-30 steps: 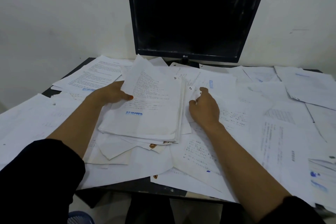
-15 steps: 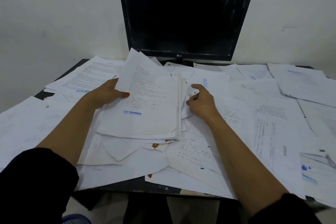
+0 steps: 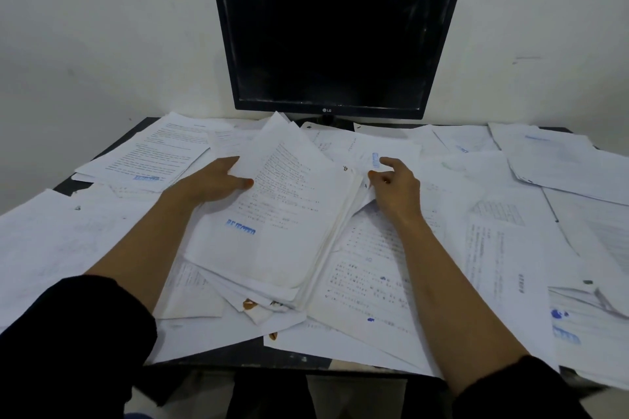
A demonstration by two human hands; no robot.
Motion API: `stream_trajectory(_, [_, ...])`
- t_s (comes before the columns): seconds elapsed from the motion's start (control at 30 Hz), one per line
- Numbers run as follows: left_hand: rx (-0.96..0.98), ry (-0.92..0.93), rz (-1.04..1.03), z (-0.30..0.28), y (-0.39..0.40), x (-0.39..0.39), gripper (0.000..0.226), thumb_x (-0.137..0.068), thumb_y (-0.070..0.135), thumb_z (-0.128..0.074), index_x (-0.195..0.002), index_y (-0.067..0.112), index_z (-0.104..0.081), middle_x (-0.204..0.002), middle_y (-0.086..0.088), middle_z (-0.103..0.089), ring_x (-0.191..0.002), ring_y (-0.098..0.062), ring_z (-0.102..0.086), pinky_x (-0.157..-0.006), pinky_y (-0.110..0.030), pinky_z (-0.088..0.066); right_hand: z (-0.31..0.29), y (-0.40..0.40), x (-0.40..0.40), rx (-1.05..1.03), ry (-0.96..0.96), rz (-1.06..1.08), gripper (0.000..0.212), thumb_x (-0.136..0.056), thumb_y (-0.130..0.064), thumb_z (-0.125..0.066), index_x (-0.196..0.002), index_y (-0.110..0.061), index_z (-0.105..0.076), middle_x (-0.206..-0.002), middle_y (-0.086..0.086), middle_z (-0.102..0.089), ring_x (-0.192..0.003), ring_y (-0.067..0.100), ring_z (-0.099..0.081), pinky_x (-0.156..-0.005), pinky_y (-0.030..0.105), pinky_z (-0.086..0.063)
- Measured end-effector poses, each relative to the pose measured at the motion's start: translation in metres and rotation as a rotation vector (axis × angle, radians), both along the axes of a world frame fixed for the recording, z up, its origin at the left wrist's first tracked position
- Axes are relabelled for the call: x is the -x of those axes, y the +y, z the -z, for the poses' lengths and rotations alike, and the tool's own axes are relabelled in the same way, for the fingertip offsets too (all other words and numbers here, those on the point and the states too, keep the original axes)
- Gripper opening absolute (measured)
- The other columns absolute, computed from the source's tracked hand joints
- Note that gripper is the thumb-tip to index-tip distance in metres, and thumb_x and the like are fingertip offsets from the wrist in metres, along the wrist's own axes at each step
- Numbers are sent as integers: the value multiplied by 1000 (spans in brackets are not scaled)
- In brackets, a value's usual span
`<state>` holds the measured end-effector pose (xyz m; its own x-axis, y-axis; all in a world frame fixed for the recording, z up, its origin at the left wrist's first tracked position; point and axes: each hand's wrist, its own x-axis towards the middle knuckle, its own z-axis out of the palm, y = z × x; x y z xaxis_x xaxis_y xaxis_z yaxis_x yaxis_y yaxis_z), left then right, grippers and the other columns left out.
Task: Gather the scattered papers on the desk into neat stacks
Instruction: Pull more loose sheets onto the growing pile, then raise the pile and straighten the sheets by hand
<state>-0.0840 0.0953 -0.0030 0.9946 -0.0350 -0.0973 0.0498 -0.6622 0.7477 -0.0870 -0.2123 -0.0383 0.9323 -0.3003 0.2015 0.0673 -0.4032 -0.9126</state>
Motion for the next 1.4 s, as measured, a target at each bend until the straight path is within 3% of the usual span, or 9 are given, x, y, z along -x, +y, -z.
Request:
stream_trajectory(0.17, [-111, 32, -29, 4, -9, -4, 64, -97, 33, -58, -152, 17, -29, -157, -4, -29, -144, -26, -26, -115, -38, -20, 2, 0, 1, 27, -34, -40, 35, -100, -24, -48, -134, -21, -48, -109, 3, -65, -81, 11, -57, -73, 24, -47])
stream_trajectory(0.33, [-17, -29, -2, 4, -7, -5, 41, -97, 26, -58, -136, 16, -52, -132, 3, -55, -125, -23, -51, -99, -33, -39, -9, 2, 1, -787, 194, -33, 40, -90, -43, -62, -114, -12, -56, -108, 12, -67, -94, 24, -66, -86, 41, -57])
stream_trajectory(0.4, [75, -54, -53, 8, -7, -3, 34, -97, 23, -58, -131, 16, -56, -125, 2, -59, -113, -19, -55, -92, -32, -40, -14, 1, 5, -922, 248, -154, 35, -90, -42, -62, -101, -10, -60, -99, 14, -69, -94, 28, -67, -89, 44, -55])
stream_trajectory(0.57, [259, -125, -170, 17, -9, 1, 27, -97, 20, -58, -123, 13, -60, -114, 1, -64, -100, -19, -61, -81, -28, -45, -14, 9, 13, -546, 333, -396, 40, -85, -29, -73, -117, -9, -62, -100, 11, -74, -90, 28, -73, -76, 40, -60])
stream_trajectory(0.7, [375, -154, -226, 15, -8, 1, 21, -96, 19, -60, -117, 15, -60, -105, 3, -65, -86, -7, -61, -73, -22, -45, -10, 19, 14, -704, 395, -495, 43, -85, -21, -73, -124, -6, -60, -107, 14, -73, -92, 28, -72, -72, 37, -60])
stream_trajectory(0.87, [629, -138, -272, 12, -15, 3, 23, -95, 16, -62, -118, 14, -63, -99, 8, -70, -89, -10, -68, -72, -24, -52, -3, 31, 20, -528, 311, -572, 46, -85, -16, -73, -128, -18, -57, -121, 1, -68, -107, 19, -67, -90, 38, -55])
stream_trajectory(0.97, [602, -142, -240, 9, -20, 6, 28, -96, 18, -61, -122, 12, -62, -103, 6, -70, -92, -12, -68, -73, -25, -54, -5, 35, 23, -382, 198, -541, 54, -89, -9, -66, -139, -19, -48, -131, -3, -60, -115, 16, -60, -100, 37, -48])
stream_trajectory(1.17, [493, -167, -150, -2, -35, 6, 54, -89, 30, -69, -135, 12, -47, -129, 3, -59, -106, -13, -61, -92, -31, -50, -35, 14, 25, -498, 77, -394, 48, -89, -8, -66, -135, -13, -52, -123, 2, -64, -109, 20, -63, -99, 37, -49])
stream_trajectory(1.4, [445, -359, 53, -54, -76, -3, 83, -69, 49, -83, -139, 23, -47, -134, 9, -59, -117, -8, -59, -97, -30, -50, -69, -46, 39, -467, -49, -382, 37, -88, -6, -66, -123, -13, -58, -105, -3, -70, -85, 7, -71, -69, 18, -55])
